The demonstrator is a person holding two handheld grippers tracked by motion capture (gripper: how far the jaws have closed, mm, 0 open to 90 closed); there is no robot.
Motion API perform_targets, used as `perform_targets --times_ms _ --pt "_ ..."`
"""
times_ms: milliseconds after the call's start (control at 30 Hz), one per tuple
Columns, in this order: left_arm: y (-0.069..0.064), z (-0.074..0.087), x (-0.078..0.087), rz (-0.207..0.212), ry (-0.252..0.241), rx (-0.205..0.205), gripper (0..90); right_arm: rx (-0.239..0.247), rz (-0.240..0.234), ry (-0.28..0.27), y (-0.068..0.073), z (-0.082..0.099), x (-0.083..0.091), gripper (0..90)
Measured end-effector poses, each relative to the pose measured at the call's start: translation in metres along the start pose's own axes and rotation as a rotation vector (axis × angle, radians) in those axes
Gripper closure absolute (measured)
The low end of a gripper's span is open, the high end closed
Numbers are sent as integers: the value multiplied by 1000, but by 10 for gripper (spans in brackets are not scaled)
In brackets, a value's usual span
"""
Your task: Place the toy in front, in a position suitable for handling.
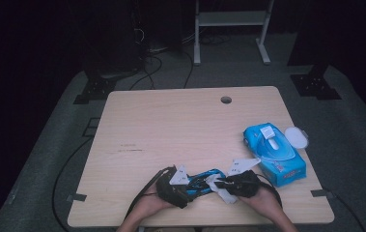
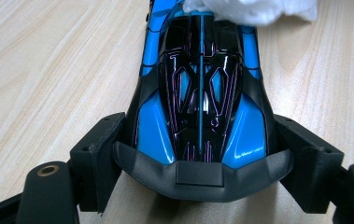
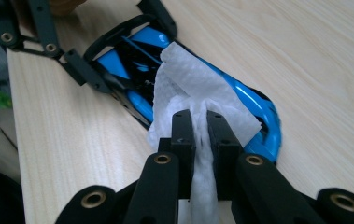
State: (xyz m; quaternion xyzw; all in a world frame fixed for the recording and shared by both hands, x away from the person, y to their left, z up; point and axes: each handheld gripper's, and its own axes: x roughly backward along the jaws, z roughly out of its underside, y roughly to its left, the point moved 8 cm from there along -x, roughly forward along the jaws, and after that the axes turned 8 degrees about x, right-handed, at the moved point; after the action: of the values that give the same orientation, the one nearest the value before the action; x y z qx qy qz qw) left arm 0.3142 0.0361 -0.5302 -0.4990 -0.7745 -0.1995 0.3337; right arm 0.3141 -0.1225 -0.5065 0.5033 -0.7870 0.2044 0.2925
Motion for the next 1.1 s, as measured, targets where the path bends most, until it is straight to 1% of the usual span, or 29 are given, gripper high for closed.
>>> perform_targets --times_ms 33,67,100,133,167,200,233,367,400,500,567,633,667,700,733,800,833,900,967,1000,1067,1100 --pt "0 0 0 0 0 1 232 -10 4 0 -3 2 2 827" --pt "0 0 0 1 0 2 232 -12 29 6 -8 4 4 828" --pt "0 0 0 1 0 3 232 -12 64 22 -13 7 6 829" --pt "0 0 0 1 -1 2 232 -25 82 41 -18 12 7 830" --pt "0 0 0 2 0 3 232 -47 78 46 -20 15 7 829" --pt "0 0 0 2 1 3 232 -57 74 44 -21 17 8 830" --pt "0 0 0 2 1 1 232 -47 73 42 -20 17 9 830" --pt "1 -1 0 1 9 1 231 -9 63 25 -10 9 7 831" --pt "2 -1 0 -1 11 1 230 -6 63 24 -9 8 7 831" --pt "2 -1 1 -1 11 2 228 -22 55 28 -10 9 7 833" --pt "2 -1 0 -10 11 5 221 -28 55 29 -11 9 7 834" --pt "2 0 1 -5 13 8 221 -21 61 27 -9 8 7 834" --pt "2 -1 1 -5 11 6 224 -22 48 18 -7 6 6 834" --pt "2 -1 0 -5 8 5 225 -30 9 -4 -2 3 5 834" --pt "2 -2 -1 -6 9 4 226 -23 -15 -11 4 -1 1 834" --pt "2 -2 -1 -9 10 2 226 35 -16 4 14 -6 -7 833" --pt "2 -2 -1 -8 9 2 226 47 -14 9 15 -8 -9 834" --pt "2 -1 0 -8 6 4 226 39 -11 11 13 -8 -8 833" --pt "2 -1 0 -14 4 4 224 16 8 7 5 -4 -4 831" --pt "2 -1 1 -20 -2 6 211 1 21 6 0 -2 -1 831" --pt "3 -1 2 -22 -7 13 190 -17 70 14 -8 3 4 832" --pt "3 -1 2 -18 -6 19 190 -33 73 12 -11 5 6 832"
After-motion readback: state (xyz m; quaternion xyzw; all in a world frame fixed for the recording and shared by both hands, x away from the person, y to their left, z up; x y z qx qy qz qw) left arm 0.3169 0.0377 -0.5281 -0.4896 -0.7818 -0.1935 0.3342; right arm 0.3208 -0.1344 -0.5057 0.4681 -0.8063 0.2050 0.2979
